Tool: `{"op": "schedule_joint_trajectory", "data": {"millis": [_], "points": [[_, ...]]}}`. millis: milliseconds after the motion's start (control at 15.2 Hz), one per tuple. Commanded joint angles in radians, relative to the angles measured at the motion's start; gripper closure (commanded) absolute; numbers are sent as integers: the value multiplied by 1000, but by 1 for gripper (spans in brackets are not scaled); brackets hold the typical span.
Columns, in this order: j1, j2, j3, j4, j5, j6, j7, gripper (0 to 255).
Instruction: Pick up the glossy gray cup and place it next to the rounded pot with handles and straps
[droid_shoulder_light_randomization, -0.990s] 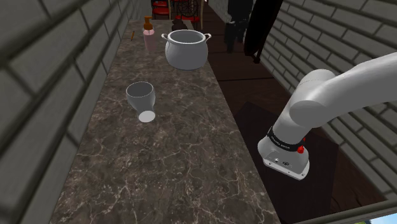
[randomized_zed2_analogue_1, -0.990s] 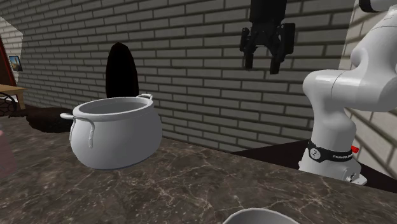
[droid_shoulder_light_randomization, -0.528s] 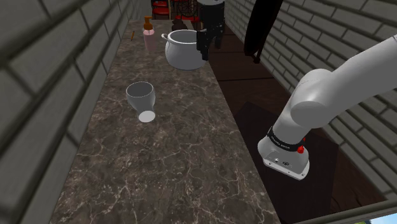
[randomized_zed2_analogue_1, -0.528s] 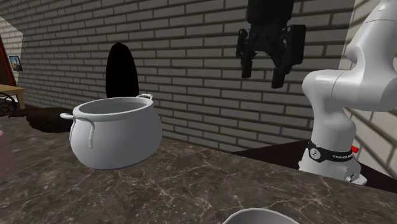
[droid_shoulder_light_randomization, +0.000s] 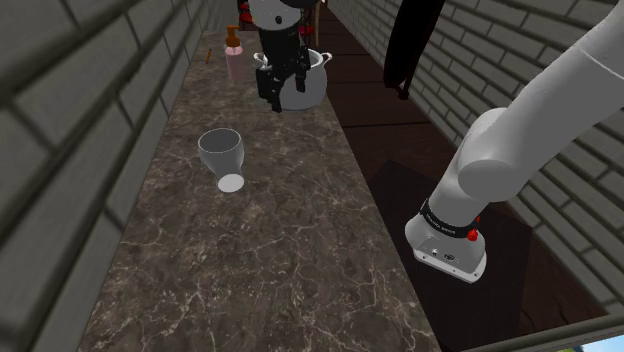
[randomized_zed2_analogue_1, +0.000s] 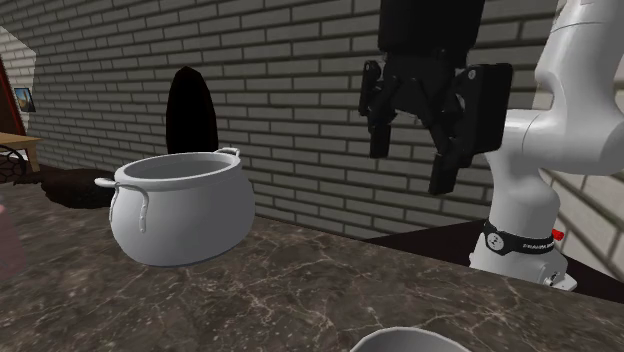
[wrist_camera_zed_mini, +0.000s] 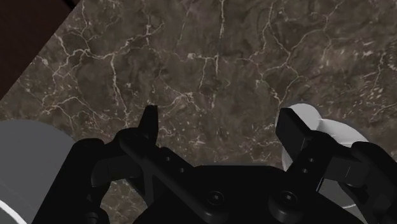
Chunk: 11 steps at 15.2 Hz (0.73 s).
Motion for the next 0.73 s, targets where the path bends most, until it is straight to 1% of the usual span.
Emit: {"op": "schedule_joint_trajectory", "data": {"millis": [0, 330, 594, 660], "points": [[5, 73, 27, 60, -13, 6, 45, 0], [30, 266, 85, 225, -71, 12, 163, 0], [67, 432, 113, 385, -134, -8, 252, 0], [72, 444, 113, 398, -138, -10, 258, 0]]}}
